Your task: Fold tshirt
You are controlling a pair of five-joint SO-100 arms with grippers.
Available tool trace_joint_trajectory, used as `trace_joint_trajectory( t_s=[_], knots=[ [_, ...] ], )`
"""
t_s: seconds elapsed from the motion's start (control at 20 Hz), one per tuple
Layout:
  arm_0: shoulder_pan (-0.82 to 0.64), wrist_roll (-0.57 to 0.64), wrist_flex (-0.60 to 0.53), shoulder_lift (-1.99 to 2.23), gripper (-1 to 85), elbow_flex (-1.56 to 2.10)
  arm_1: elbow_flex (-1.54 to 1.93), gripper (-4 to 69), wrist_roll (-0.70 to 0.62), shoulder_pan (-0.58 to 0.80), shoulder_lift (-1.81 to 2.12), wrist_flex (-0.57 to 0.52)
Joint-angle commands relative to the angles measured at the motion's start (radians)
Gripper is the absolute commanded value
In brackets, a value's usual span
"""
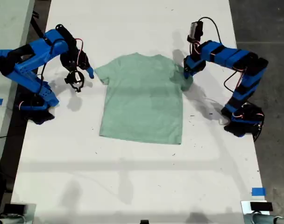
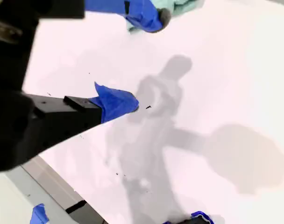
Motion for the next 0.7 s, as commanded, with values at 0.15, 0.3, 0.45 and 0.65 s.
trace_joint_trajectory(
  t_s=[0.15,0.3,0.45,0.65],
  knots=[
    [0.026,-0.020,0.006,0.011,20.2,-0.072,-0.308,-1.4,0.051,-0.043,0.187,0.370],
    [0.031,-0.025,0.006,0.012,20.3,-0.072,-0.511,-1.4,0.144,-0.147,0.130,0.426],
    [0.034,-0.028,0.006,0.014,20.3,-0.072,-0.799,-1.4,0.253,-0.287,-0.037,0.474],
    [0.043,-0.034,0.000,0.017,20.4,-0.063,-0.922,-1.5,0.371,-0.408,-0.167,0.333]
  ],
)
